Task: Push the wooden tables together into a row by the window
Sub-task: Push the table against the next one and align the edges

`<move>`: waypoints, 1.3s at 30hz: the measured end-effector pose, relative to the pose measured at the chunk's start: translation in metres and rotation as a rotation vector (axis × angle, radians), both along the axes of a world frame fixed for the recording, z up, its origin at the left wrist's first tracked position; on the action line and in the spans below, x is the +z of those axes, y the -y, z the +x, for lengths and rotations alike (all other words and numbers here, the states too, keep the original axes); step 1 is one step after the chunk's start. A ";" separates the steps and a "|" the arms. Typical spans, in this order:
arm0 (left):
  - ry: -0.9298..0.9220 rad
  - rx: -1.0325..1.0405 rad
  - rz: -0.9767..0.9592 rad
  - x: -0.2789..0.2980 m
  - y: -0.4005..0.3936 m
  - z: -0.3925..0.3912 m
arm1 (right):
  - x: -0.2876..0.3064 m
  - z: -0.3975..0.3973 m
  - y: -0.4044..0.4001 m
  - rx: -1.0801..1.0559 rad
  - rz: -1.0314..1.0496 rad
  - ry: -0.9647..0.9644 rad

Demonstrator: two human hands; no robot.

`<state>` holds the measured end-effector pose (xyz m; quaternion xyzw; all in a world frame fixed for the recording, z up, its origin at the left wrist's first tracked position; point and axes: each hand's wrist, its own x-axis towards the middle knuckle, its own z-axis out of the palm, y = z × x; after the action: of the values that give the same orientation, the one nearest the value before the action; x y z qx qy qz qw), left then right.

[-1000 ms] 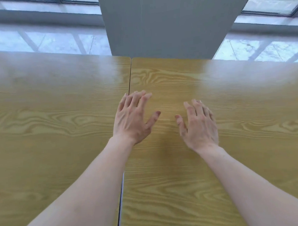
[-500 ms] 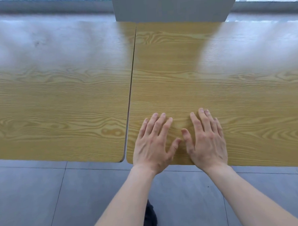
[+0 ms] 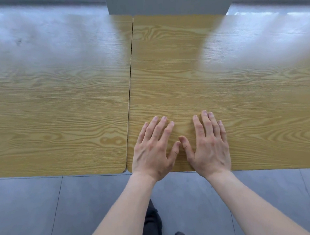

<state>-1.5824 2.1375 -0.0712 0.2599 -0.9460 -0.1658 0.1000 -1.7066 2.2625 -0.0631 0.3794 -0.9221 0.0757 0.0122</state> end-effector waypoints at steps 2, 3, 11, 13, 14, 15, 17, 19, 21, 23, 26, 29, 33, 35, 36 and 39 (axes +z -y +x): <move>-0.004 0.001 0.002 0.000 0.000 -0.001 | 0.000 0.000 -0.001 -0.001 -0.007 0.003; -0.005 0.004 0.002 -0.001 0.000 -0.001 | 0.000 0.000 0.000 -0.002 -0.007 0.005; 0.027 0.000 0.036 0.003 -0.001 0.000 | 0.001 0.000 -0.003 0.022 0.017 0.034; 0.050 -0.010 0.060 0.006 0.000 0.000 | 0.003 -0.001 -0.003 0.029 0.048 0.059; 0.066 -0.020 0.078 0.008 0.001 0.001 | 0.006 0.000 -0.003 0.027 0.067 0.079; 0.085 -0.036 0.097 0.010 0.004 0.003 | 0.009 0.001 -0.002 0.022 0.086 0.103; 0.121 -0.077 0.120 0.016 0.010 0.006 | 0.018 0.001 0.001 0.008 0.126 0.152; 0.163 -0.110 0.131 0.025 0.018 0.009 | 0.031 -0.001 0.006 -0.006 0.183 0.216; 0.219 -0.110 0.154 0.035 0.025 0.011 | 0.046 -0.005 0.011 -0.014 0.241 0.285; 0.275 -0.102 0.179 0.049 0.030 0.011 | 0.063 -0.008 0.013 -0.010 0.273 0.346; 0.322 -0.088 0.194 0.071 0.037 0.010 | 0.085 -0.010 0.012 -0.008 0.303 0.425; 0.352 -0.061 0.199 0.095 0.039 0.012 | 0.109 -0.009 0.008 0.006 0.325 0.477; 0.402 -0.018 0.178 0.129 0.032 0.017 | 0.146 -0.002 -0.001 0.031 0.328 0.501; 0.409 0.000 0.160 0.149 0.023 0.021 | 0.167 0.002 -0.010 0.039 0.318 0.498; 0.414 0.004 0.157 0.159 0.019 0.024 | 0.174 0.005 -0.014 0.045 0.317 0.498; 0.416 0.026 0.129 0.193 0.005 0.039 | 0.200 0.015 -0.027 0.075 0.318 0.493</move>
<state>-1.5436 2.1324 0.1215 0.3066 -0.9303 -0.1673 -0.1120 -1.6920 2.2897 0.1369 0.3805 -0.8829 0.0207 -0.2745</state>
